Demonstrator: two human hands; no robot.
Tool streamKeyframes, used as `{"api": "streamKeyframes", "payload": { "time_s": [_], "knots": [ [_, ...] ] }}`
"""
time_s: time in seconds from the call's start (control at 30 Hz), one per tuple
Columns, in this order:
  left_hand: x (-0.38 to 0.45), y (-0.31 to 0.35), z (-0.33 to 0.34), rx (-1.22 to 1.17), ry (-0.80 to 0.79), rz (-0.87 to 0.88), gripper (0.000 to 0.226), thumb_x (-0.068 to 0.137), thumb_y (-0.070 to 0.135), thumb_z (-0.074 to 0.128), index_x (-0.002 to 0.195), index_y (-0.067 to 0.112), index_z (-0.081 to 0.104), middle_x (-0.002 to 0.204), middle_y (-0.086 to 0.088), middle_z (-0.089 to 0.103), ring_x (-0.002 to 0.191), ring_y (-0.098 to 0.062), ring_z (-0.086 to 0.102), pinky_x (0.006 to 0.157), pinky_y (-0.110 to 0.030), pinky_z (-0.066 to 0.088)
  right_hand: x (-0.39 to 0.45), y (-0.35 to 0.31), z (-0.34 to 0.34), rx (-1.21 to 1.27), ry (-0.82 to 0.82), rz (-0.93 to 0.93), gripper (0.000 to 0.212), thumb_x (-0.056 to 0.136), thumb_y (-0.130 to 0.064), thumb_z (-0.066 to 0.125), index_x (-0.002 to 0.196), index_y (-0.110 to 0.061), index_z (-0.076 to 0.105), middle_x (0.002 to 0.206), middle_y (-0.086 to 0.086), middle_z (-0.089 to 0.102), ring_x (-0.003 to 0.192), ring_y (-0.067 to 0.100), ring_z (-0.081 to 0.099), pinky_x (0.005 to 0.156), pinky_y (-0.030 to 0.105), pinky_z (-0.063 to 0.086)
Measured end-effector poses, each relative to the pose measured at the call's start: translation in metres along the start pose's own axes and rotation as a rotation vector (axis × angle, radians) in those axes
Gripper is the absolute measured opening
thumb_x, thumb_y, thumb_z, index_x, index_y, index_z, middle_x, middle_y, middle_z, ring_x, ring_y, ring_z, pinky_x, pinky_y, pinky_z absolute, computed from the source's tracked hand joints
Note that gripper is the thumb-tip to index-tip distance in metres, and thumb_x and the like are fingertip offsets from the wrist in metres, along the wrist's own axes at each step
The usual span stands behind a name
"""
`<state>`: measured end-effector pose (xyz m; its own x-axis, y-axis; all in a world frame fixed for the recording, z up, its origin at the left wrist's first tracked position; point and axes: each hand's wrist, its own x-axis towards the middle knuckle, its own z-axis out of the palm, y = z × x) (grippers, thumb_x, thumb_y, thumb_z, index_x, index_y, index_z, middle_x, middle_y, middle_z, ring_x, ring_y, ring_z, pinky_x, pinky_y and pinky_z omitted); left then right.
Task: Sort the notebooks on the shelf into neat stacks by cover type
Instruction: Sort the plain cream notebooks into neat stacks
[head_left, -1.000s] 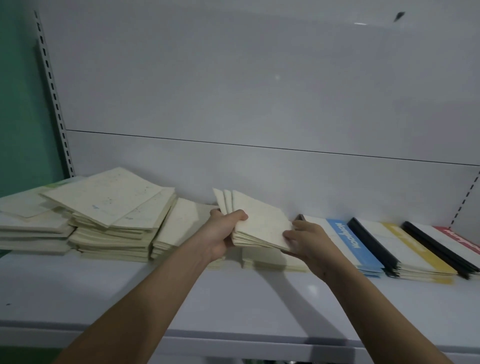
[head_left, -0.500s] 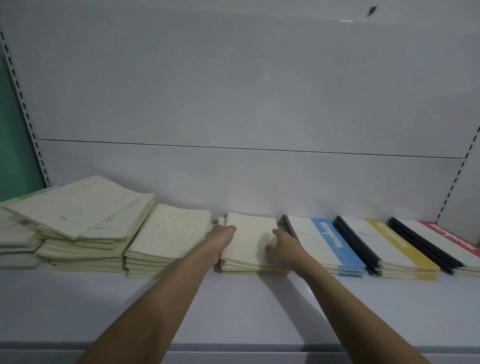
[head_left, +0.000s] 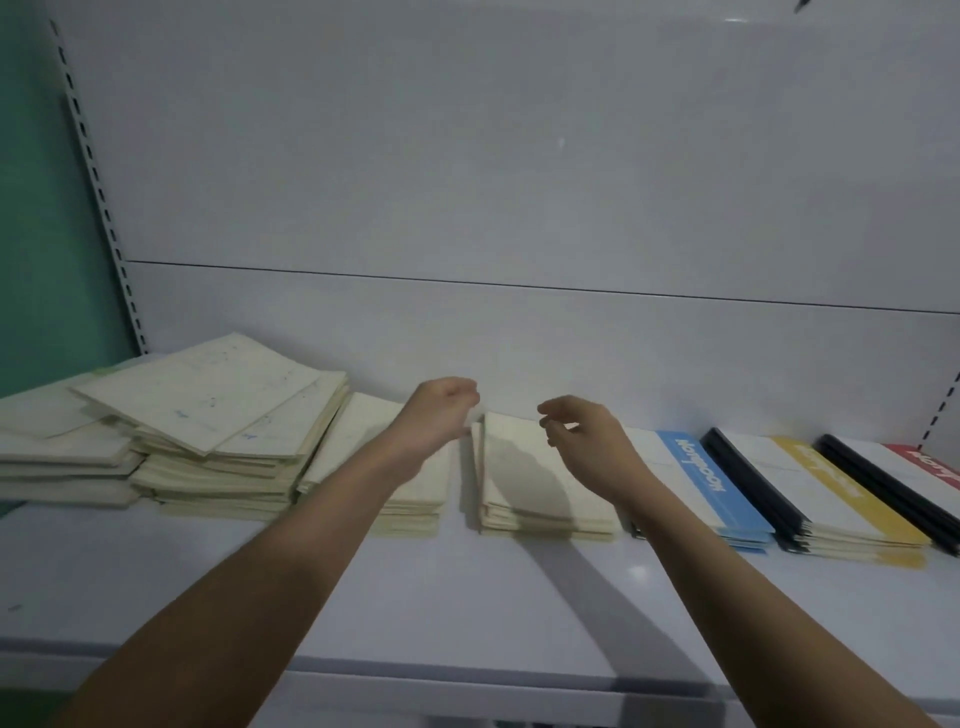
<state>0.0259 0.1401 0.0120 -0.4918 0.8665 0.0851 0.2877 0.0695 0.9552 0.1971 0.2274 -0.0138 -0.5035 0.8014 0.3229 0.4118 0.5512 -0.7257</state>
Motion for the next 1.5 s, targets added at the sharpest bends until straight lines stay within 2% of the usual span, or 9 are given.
{"api": "streamKeyframes", "payload": {
  "time_s": [0.13, 0.23, 0.5, 0.8, 0.93, 1.1, 1.27, 1.37, 1.5],
  "knots": [
    [-0.021, 0.000, -0.047, 0.136, 0.064, 0.060, 0.022, 0.095, 0.019, 0.051, 0.109, 0.022, 0.067, 0.106, 0.004, 0.068, 0.097, -0.016, 0.063, 0.083, -0.033, 0.052, -0.009, -0.038, 0.021, 0.100, -0.103, -0.071, 0.023, 0.095, -0.016, 0.047, 0.101, -0.021, 0.069, 0.091, -0.009, 0.071, 0.077, 0.007, 0.068, 0.065, 0.020, 0.048],
    [-0.037, -0.008, -0.076, 0.346, 0.130, 0.102, 0.020, 0.092, 0.024, 0.052, 0.100, 0.032, 0.068, 0.103, 0.006, 0.069, 0.097, -0.015, 0.064, 0.086, -0.032, 0.050, -0.013, -0.059, 0.050, 0.089, -0.169, -0.126, 0.024, 0.094, -0.017, 0.048, 0.098, -0.021, 0.071, 0.089, -0.009, 0.072, 0.076, 0.004, 0.066, 0.070, 0.020, 0.049],
    [-0.082, -0.033, -0.135, 0.523, 0.213, 0.096, 0.021, 0.089, 0.031, 0.051, 0.099, 0.034, 0.069, 0.098, 0.010, 0.071, 0.088, -0.012, 0.064, 0.088, -0.035, 0.052, -0.018, -0.093, 0.125, -0.240, -0.252, -0.281, 0.028, 0.097, -0.035, 0.050, 0.118, -0.023, 0.064, 0.121, -0.006, 0.062, 0.113, 0.016, 0.055, 0.093, 0.035, 0.045],
    [-0.107, -0.081, -0.163, 0.434, 0.141, 0.044, 0.017, 0.093, 0.027, 0.052, 0.092, 0.033, 0.067, 0.086, 0.011, 0.070, 0.079, -0.011, 0.066, 0.082, -0.037, 0.054, -0.021, -0.105, 0.164, -0.490, -0.359, -0.262, 0.077, 0.087, -0.071, 0.042, 0.148, -0.025, 0.031, 0.153, -0.004, 0.032, 0.141, 0.022, 0.028, 0.110, 0.045, 0.029],
    [-0.106, -0.098, -0.170, 0.352, 0.077, 0.029, 0.018, 0.093, 0.025, 0.052, 0.087, 0.036, 0.065, 0.090, 0.010, 0.071, 0.090, -0.010, 0.066, 0.089, -0.039, 0.054, -0.027, -0.102, 0.172, -0.608, -0.425, -0.209, 0.093, 0.083, -0.075, 0.042, 0.155, -0.024, 0.010, 0.162, -0.004, 0.014, 0.148, 0.024, 0.015, 0.117, 0.046, 0.016],
    [-0.106, -0.112, -0.175, 0.184, 0.062, 0.009, 0.020, 0.095, 0.015, 0.052, 0.088, 0.025, 0.068, 0.081, 0.006, 0.072, 0.081, -0.014, 0.066, 0.084, -0.037, 0.054, -0.044, -0.096, 0.169, -0.640, -0.175, -0.335, 0.049, 0.094, -0.038, 0.055, 0.138, -0.022, 0.042, 0.128, -0.004, 0.055, 0.117, 0.023, 0.051, 0.087, 0.036, 0.038],
    [-0.106, -0.103, -0.164, -0.142, -0.021, -0.118, 0.020, 0.098, 0.017, 0.051, 0.100, 0.012, 0.070, 0.087, -0.007, 0.072, 0.073, -0.018, 0.065, 0.066, -0.025, 0.051, -0.081, -0.081, 0.165, -0.476, -0.025, -0.380, 0.048, 0.094, -0.014, 0.054, 0.141, -0.017, 0.049, 0.141, 0.004, 0.054, 0.126, 0.027, 0.052, 0.101, 0.041, 0.044],
    [-0.109, -0.089, -0.146, -0.501, -0.193, -0.270, 0.026, 0.100, 0.026, 0.050, 0.111, 0.011, 0.067, 0.102, -0.013, 0.073, 0.085, -0.026, 0.069, 0.072, -0.034, 0.059, -0.108, -0.079, 0.167, -0.376, 0.089, -0.391, 0.045, 0.094, -0.023, 0.048, 0.139, -0.017, 0.052, 0.136, 0.004, 0.059, 0.121, 0.028, 0.057, 0.095, 0.044, 0.049],
    [-0.109, -0.084, -0.123, -0.636, -0.305, -0.402, 0.032, 0.098, 0.028, 0.053, 0.126, 0.014, 0.059, 0.118, -0.013, 0.070, 0.101, -0.026, 0.068, 0.072, -0.036, 0.059, -0.143, -0.086, 0.170, -0.471, -0.013, -0.385, 0.055, 0.095, -0.041, 0.034, 0.148, -0.025, 0.038, 0.149, -0.001, 0.046, 0.134, 0.026, 0.046, 0.104, 0.046, 0.044]
  ]
}}
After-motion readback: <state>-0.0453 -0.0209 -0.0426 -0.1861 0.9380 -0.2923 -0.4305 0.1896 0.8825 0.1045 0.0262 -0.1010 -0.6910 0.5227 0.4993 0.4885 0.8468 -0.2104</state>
